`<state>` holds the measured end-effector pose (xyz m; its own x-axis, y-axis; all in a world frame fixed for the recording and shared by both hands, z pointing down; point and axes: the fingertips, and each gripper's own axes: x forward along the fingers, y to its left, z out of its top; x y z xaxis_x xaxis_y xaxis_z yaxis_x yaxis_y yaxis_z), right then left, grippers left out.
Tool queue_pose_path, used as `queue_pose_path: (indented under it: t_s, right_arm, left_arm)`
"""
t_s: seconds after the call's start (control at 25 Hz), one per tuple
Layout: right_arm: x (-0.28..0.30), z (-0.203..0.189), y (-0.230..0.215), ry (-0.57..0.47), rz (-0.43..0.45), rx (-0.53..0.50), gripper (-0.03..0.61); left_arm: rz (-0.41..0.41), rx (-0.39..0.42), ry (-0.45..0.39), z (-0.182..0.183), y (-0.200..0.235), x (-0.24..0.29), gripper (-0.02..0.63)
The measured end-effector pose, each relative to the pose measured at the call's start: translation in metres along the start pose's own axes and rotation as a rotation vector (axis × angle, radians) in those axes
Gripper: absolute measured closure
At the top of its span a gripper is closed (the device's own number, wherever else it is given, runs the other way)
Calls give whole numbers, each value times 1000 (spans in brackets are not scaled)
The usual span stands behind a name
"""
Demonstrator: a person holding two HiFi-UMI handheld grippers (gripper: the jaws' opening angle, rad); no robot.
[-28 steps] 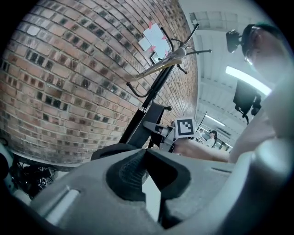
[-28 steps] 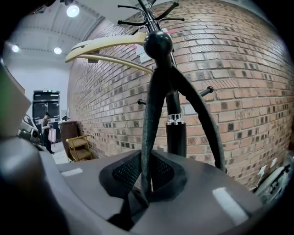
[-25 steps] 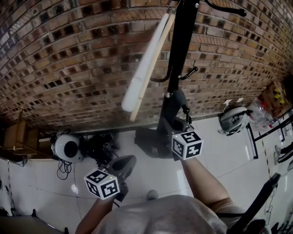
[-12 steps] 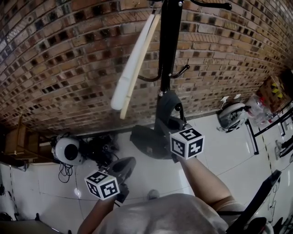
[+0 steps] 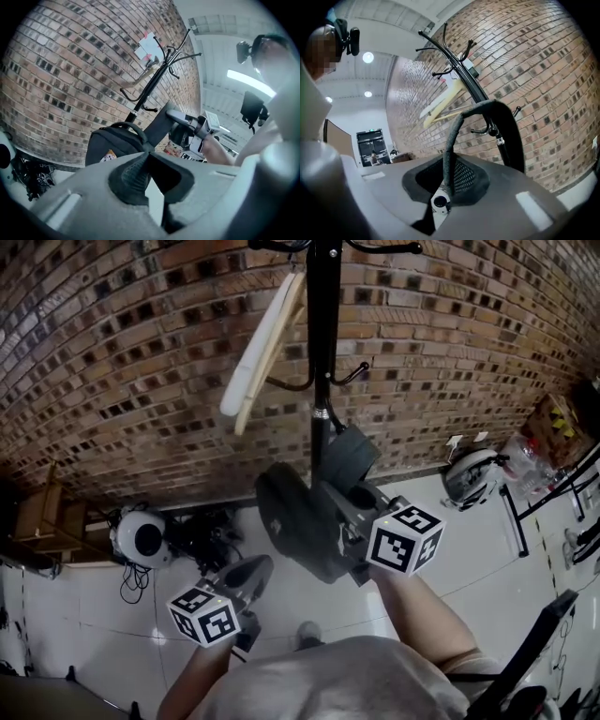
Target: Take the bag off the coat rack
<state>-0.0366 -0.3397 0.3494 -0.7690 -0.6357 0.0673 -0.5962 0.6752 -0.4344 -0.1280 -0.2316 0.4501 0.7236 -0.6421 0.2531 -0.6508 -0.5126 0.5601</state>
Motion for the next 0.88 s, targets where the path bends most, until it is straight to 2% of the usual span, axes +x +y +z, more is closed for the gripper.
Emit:
queue_pose_path:
  t_s: [0.16, 0.36, 0.6, 0.88]
  right_arm:
    - [-57, -10, 34, 2, 46, 32, 555]
    - [-144, -44, 64, 37, 87, 152, 554]
    - [-262, -97, 100, 119, 90, 137, 554]
    - [-397, -161, 137, 202, 115, 153, 554]
  left_arm:
    - [12, 16, -30, -23, -48, -27, 618]
    - [8, 44, -84, -66, -119, -56, 618]
    - [-6, 72, -124, -130, -211, -81, 618]
    - [-37, 104, -119, -202, -299, -98, 618]
